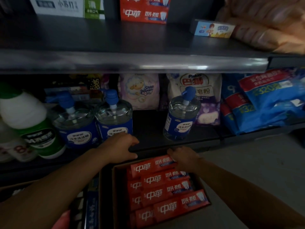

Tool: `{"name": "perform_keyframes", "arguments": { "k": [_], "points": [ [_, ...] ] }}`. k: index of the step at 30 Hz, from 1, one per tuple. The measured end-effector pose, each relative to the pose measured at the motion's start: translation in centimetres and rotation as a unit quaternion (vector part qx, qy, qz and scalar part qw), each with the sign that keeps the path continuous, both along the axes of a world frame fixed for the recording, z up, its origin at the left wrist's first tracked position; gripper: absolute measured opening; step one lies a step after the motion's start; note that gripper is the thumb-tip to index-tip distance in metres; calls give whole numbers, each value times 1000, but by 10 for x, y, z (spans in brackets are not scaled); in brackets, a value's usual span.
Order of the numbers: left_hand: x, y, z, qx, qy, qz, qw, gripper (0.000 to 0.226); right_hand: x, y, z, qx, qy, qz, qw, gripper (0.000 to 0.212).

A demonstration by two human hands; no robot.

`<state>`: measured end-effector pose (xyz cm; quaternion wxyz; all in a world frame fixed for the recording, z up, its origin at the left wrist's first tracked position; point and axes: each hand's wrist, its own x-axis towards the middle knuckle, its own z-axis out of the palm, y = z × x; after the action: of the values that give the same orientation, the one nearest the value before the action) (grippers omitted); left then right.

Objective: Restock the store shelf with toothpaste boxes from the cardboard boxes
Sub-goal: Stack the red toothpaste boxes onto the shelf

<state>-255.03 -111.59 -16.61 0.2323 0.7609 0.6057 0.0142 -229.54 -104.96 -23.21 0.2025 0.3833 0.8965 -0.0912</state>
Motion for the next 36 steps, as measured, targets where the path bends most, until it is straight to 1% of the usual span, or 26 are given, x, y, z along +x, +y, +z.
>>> {"name": "perform_keyframes", "arguments": {
  "k": [2,4,6,10,14,16,18,23,25,28,32,36],
  "points": [
    [-2,-2,12,11,14,0,1000,56,5,-3,13,13,17,-5,1000,54],
    [-3,-2,29,19,28,-4,999,53,11,-7,33,38,36,-7,999,50],
    [-5,-2,50,34,36,-2,999,46,15,-10,62,71,50,-2,996,48],
    [-6,-8,101,76,43,-6,996,52,17,-19,126,129,90,12,988,46],
    [-13,-18,165,131,66,-1,989,32,14,-28,195,179,103,12,978,53],
    [-21,-22,199,158,73,4,985,34,13,-32,231,207,117,23,971,51],
    [-32,-25,234,182,77,14,980,42,10,-35,265,241,132,36,961,51],
    [-60,-34,306,210,17,50,976,59,-3,-30,340,335,143,52,930,46],
    [-72,-34,327,220,4,65,973,59,-12,-27,368,360,158,51,918,44],
    [-86,-28,353,240,-20,92,966,58,-26,-22,401,401,170,50,899,46],
    [-92,-12,368,217,-61,113,968,61,-33,-9,415,430,197,23,881,43],
    [-85,12,366,191,-117,113,968,64,-34,21,409,441,188,1,878,46]
  ]
}}
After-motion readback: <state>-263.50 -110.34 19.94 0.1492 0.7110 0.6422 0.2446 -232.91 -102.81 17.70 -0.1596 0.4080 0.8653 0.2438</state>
